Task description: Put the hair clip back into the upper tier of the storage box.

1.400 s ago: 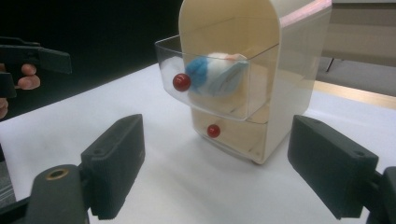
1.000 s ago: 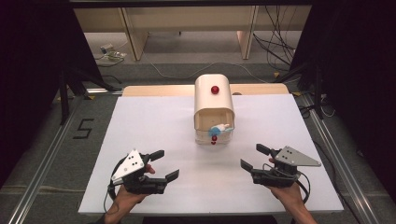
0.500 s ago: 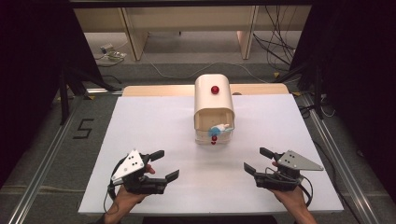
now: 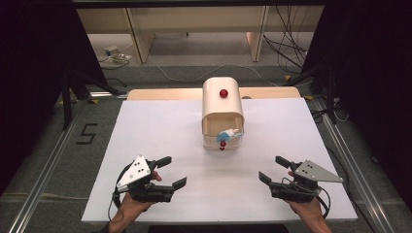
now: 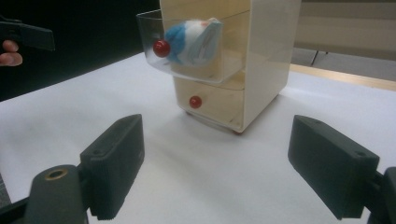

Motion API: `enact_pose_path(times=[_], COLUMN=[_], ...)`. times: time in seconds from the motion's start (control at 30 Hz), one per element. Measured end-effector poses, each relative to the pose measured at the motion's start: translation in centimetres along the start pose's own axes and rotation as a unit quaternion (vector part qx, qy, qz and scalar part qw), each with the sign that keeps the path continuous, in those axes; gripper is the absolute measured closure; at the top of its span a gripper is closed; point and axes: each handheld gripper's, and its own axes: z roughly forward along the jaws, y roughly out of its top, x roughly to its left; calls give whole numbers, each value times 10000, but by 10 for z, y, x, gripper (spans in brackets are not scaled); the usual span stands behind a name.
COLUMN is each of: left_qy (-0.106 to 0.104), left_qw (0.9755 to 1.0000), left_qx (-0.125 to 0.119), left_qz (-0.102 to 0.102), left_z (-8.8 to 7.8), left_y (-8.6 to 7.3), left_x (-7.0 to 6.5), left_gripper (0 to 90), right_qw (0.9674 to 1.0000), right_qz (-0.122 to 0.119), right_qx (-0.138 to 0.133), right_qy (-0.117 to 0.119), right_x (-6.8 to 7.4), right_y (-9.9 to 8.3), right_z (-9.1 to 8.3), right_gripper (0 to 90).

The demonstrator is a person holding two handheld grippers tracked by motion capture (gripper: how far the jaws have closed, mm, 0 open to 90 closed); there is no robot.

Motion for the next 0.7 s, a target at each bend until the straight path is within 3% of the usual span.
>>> enact_pose_path(times=[0.7], left_qy=[6], left_qw=[10000], left_qx=[-5], left_qz=[0], left_z=[0], left_y=[0], left_x=[0], left_gripper=[144], right_qw=[10000], right_qz=[-41], right_qx=[19], right_qy=[11], right_x=[2], right_y=[0], right_z=[1], right_gripper=[196])
